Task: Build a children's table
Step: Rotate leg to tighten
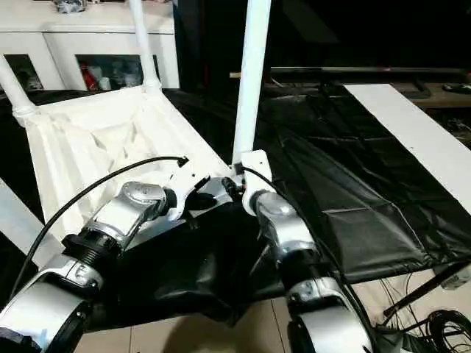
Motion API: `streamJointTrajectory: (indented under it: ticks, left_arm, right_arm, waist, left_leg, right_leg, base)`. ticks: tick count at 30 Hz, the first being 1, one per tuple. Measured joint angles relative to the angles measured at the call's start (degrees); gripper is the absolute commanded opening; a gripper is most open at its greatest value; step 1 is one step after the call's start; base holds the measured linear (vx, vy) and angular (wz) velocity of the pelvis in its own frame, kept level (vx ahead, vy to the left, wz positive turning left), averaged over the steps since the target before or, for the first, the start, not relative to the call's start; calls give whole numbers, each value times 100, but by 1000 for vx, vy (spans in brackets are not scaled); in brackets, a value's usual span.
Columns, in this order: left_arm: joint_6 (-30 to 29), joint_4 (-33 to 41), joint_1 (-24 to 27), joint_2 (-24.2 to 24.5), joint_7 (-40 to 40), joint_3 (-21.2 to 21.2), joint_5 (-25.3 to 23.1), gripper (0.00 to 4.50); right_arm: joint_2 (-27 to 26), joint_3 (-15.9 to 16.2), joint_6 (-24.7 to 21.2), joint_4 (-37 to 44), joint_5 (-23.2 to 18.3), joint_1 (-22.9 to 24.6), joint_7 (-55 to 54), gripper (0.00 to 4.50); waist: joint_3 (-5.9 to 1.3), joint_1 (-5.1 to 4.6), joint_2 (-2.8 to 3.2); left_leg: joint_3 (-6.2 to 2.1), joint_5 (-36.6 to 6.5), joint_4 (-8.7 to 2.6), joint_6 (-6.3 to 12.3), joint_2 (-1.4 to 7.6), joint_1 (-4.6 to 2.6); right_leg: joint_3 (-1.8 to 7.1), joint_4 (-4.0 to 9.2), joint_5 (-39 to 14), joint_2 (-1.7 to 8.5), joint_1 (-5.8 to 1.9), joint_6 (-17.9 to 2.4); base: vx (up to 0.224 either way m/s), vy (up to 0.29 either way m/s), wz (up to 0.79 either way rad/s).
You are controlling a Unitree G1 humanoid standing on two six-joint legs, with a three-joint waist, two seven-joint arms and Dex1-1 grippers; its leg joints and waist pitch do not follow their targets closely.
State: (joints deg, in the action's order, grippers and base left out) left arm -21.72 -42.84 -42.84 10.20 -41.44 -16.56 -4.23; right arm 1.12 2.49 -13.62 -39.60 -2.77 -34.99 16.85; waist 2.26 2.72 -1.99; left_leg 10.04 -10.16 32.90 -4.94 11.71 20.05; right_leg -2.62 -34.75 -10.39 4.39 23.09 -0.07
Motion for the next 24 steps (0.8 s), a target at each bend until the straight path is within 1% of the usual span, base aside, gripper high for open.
streamJointTrajectory:
  ticks: [2,4,6,7,8,10,12,14,17,19,21,24]
  left_arm:
    - [92,-13,-15,88,-83,-4,-26,0]
    - [158,22,-2,202,-245,-8,-40,0]
    - [198,163,80,293,-420,-17,-50,0]
    - [240,387,211,395,-629,-44,-39,0]
    - [275,524,289,467,-788,-76,-21,0]
    - [325,758,411,620,-1090,-138,15,0]
    - [384,943,483,794,-1371,-204,71,0]
    - [426,1213,639,1029,-1833,-257,198,0]
    - [497,1448,720,1246,-2279,-374,278,0]
    - [577,1636,821,1458,-2667,-457,345,0]
    - [559,1761,886,1540,-2883,-479,353,0]
    - [484,1954,957,1675,-3140,-547,370,0]
  right_arm:
    - [143,43,34,196,-91,97,396,380]
    - [335,206,67,478,-193,151,956,393]
    - [659,416,94,736,-190,163,1433,393]
    - [1049,650,281,907,-120,241,1900,393]
    - [1281,771,391,1017,-98,319,2214,393]
    - [1501,861,530,1072,-56,406,2665,393]
    - [1646,863,557,1185,-59,464,2988,393]
    - [1864,923,574,1417,-126,600,3479,393]
    - [1965,997,571,1546,-201,616,3906,393]
    - [2050,1143,565,1738,-271,636,4237,393]
    - [2145,1214,558,1810,-350,684,4404,393]
    - [2250,1383,550,1920,-410,793,4688,393]
  waist:
    - [7,-46,-2]
    - [17,-85,-7]
    - [18,-81,-6]
    - [17,-64,-6]
    - [16,-47,-9]
    - [14,-17,-11]
    - [14,4,-11]
    - [14,55,-9]
    - [16,126,-7]
    - [16,186,-6]
    - [17,244,-7]
    - [18,251,-8]
  left_leg:
    - [-4,0,-5,0,0,7]
    - [-11,0,-14,0,1,8]
    - [-25,0,-35,0,4,10]
    - [-27,0,-50,0,8,13]
    - [-26,0,-53,0,8,13]
    - [-21,0,-50,0,9,8]
    - [-20,0,-59,0,13,8]
    - [-18,0,-80,0,16,8]
    - [-7,-4,-83,0,19,23]
    - [-7,-6,-78,6,19,28]
    - [-5,-14,-70,-5,19,32]
    - [-2,-15,-58,-7,18,31]
  right_leg:
    - [-6,6,0,0,5,0]
    - [-16,17,0,-1,6,0]
    - [-43,52,0,-2,4,0]
    - [-58,81,0,-1,4,0]
    - [-59,82,2,0,4,-2]
    - [-55,65,27,0,2,-23]
    - [-59,59,38,-1,4,-40]
    - [-68,63,30,-2,6,-44]
    - [-85,66,13,0,10,-52]
    - [-88,71,9,2,10,-57]
    - [-90,71,9,8,8,-57]
    - [-88,68,9,14,1,-57]
  base:
    - [0,0,0]
    - [0,0,0]
    - [0,0,0]
    - [0,0,0]
    - [0,0,0]
    - [53,-7,6]
    - [25,-5,3]
    - [63,-12,3]
    - [20,-1,1]
    - [0,0,0]
    - [0,0,0]
    - [0,0,0]
